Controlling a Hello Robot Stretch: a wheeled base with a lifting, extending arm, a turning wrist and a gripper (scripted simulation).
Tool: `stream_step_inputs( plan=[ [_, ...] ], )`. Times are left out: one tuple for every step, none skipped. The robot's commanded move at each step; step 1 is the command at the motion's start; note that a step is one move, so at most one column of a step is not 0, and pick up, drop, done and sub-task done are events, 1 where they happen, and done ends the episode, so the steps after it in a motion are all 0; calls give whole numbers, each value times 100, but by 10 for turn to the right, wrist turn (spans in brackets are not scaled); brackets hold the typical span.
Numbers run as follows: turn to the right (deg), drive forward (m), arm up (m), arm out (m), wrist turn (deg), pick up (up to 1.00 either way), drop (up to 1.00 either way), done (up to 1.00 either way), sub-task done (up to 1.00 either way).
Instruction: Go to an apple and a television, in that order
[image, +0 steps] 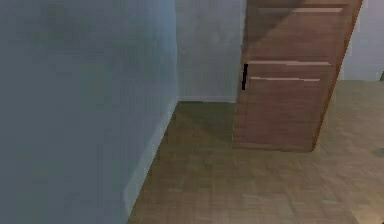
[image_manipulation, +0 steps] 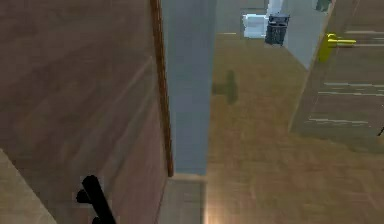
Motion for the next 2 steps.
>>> stream_step_inputs(
  plan=[
    [0, 50, 0, 0, 0, 0, 0, 0, 0],
    [450, 0, 0, 0, 0, 0, 0, 0, 0]
  ],
)
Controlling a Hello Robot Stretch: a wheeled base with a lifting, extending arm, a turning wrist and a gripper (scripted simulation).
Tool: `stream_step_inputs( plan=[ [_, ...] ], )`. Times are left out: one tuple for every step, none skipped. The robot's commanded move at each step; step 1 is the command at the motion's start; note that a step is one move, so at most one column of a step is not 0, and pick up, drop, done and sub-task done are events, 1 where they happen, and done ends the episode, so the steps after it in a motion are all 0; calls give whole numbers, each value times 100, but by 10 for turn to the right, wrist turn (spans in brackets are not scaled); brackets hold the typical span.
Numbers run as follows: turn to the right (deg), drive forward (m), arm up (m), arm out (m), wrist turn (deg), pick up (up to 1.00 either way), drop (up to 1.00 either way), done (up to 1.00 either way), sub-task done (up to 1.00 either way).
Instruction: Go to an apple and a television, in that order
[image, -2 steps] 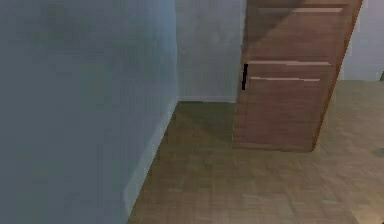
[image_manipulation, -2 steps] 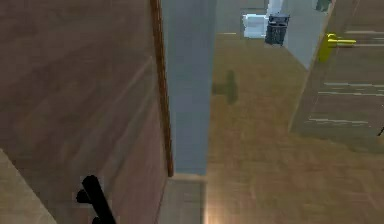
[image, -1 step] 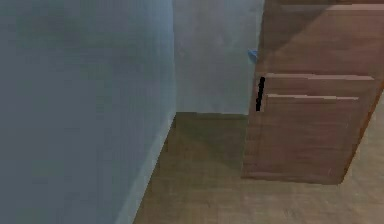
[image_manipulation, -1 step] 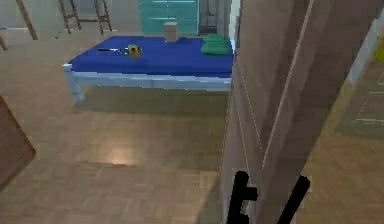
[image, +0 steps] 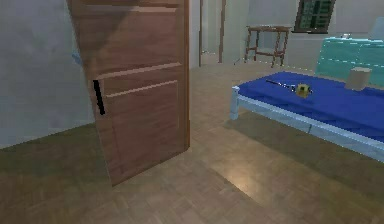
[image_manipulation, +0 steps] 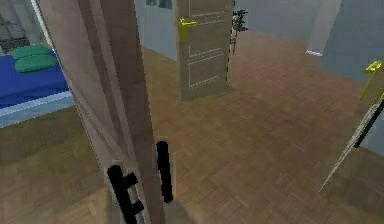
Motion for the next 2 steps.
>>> stream_step_inputs(
  plan=[
    [30, 0, 0, 0, 0, 0, 0, 0, 0],
    [0, 25, 0, 0, 0, 0, 0, 0, 0]
  ],
)
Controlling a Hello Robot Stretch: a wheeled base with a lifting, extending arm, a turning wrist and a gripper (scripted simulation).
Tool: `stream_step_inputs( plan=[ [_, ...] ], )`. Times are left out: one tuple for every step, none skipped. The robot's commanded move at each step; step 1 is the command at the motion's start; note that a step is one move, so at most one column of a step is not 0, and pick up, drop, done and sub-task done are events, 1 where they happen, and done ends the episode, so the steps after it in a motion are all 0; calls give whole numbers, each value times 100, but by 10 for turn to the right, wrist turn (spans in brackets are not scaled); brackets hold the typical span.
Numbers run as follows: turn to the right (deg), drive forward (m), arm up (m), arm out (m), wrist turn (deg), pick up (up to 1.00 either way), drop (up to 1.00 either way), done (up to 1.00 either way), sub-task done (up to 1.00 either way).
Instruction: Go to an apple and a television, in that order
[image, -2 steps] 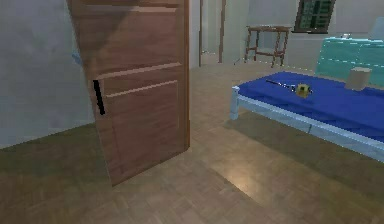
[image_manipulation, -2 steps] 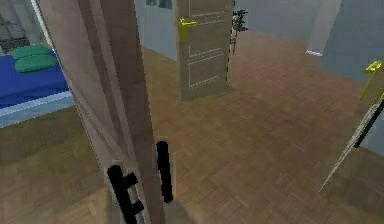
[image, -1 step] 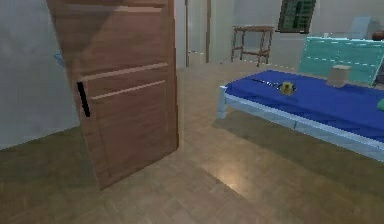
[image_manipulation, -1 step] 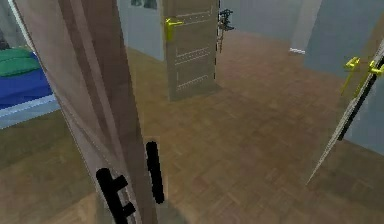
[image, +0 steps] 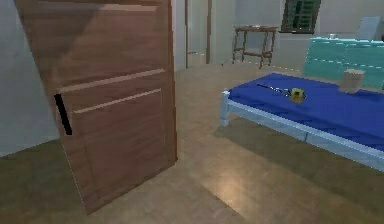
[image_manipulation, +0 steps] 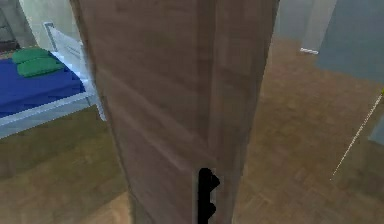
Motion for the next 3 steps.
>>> stream_step_inputs(
  plan=[
    [60, 0, 0, 0, 0, 0, 0, 0, 0],
    [0, 100, 0, 0, 0, 0, 0, 0, 0],
    [0, 60, 0, 0, 0, 0, 0, 0, 0]
  ],
)
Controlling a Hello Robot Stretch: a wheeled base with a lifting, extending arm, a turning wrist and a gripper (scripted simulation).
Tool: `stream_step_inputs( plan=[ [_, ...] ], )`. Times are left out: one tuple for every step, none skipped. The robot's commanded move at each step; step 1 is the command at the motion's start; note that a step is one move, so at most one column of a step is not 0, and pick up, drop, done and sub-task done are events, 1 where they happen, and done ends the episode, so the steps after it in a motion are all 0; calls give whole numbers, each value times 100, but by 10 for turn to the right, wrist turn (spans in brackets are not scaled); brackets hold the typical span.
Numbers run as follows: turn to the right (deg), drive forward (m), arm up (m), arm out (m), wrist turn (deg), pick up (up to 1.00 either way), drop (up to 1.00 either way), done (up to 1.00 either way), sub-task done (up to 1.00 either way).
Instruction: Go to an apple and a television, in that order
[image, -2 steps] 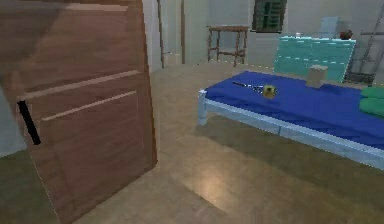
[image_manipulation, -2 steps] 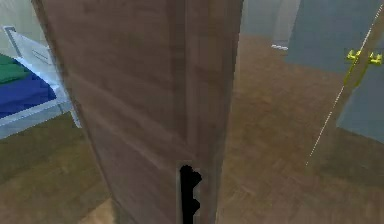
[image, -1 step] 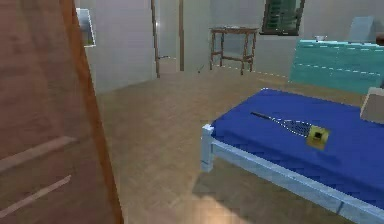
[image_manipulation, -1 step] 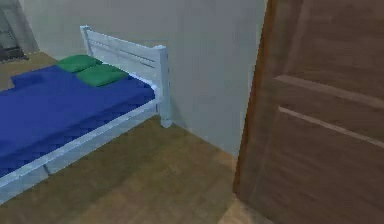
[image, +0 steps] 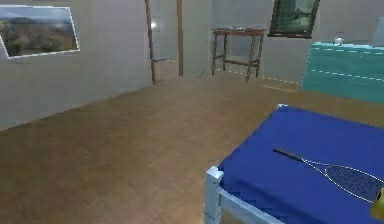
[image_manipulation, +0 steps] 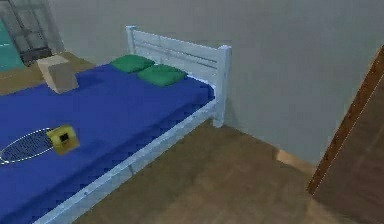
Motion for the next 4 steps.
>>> stream_step_inputs(
  plan=[
    [150, 0, 0, 0, 0, 0, 0, 0, 0],
    [0, 40, 0, 0, 0, 0, 0, 0, 0],
    [-450, 0, 0, 0, 0, 0, 0, 0, 0],
    [-150, 0, 0, 0, 0, 0, 0, 0, 0]
  ],
)
